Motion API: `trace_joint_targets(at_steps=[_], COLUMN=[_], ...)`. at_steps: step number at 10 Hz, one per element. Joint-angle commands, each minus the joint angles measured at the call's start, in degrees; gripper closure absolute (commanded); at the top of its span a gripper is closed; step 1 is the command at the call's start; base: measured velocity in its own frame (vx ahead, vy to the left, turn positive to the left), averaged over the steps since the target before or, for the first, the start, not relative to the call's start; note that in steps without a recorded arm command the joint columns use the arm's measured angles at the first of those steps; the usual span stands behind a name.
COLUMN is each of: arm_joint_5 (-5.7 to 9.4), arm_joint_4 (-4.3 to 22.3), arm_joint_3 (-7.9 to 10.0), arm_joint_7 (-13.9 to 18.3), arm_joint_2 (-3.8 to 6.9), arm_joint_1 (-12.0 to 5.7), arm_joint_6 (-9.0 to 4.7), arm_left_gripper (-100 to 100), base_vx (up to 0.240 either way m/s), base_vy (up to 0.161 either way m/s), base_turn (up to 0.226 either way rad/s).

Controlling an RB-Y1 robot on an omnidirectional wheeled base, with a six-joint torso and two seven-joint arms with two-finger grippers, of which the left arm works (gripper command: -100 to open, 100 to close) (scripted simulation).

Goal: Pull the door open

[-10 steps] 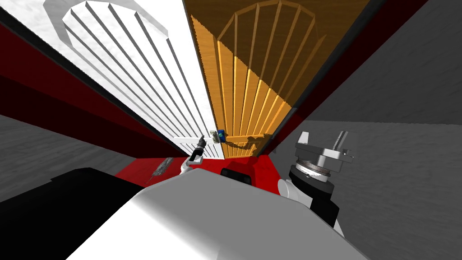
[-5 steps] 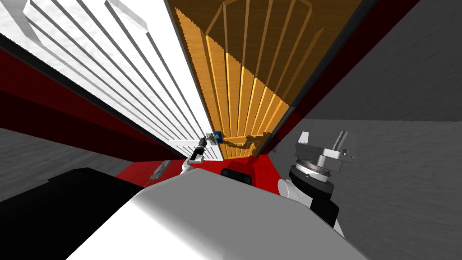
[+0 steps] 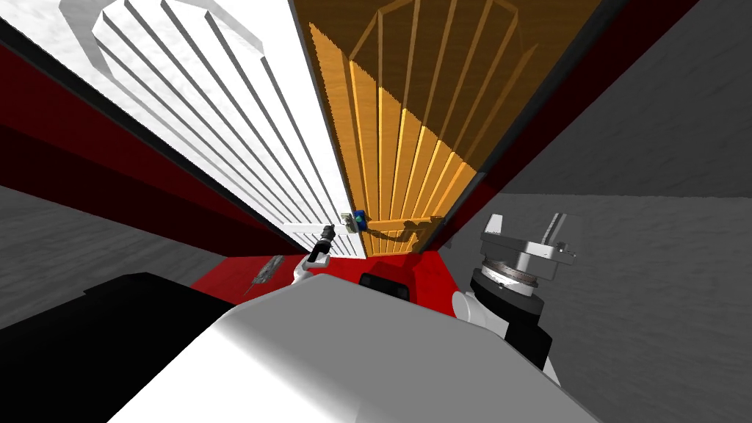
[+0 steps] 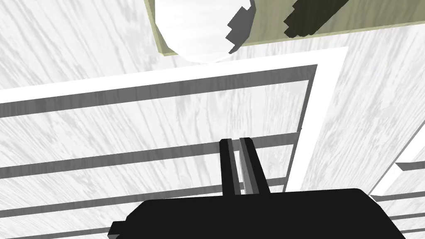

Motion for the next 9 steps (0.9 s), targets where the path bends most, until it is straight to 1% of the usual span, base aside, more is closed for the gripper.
trace_joint_targets(at_steps=[1, 2, 4, 7, 8, 9], arm_joint_5=[0.07, 0.08, 0.04, -0.12, -0.09, 0.11], arm_joint_4=[-0.3, -0.7, -1.7, -3.6, -3.2, -2.1], arm_joint_3=[-0.04, -0.38, -1.42, -3.72, -3.18, -1.67], arm_joint_7=[0.2, 0.4, 0.7, 1.3, 1.1, 1.0], arm_joint_2=[0.23, 0.27, 0.23, -0.08, -0.08, 0.44], arm_joint_1=[0.56, 0.79, 1.04, 1.05, 1.08, 1.77], arm_joint_6=[0.01, 0.00, -0.04, -0.15, -0.07, 0.13], arm_left_gripper=[-100, -100, -100, -100, -100, -100], base_vx=[-0.185, -0.183, -0.171, -0.144, -0.073, -0.054], base_vy=[0.056, -0.010, -0.075, -0.115, -0.062, 0.045], base_turn=[-0.001, -0.038, -0.039, -0.089, -0.014, 0.192])
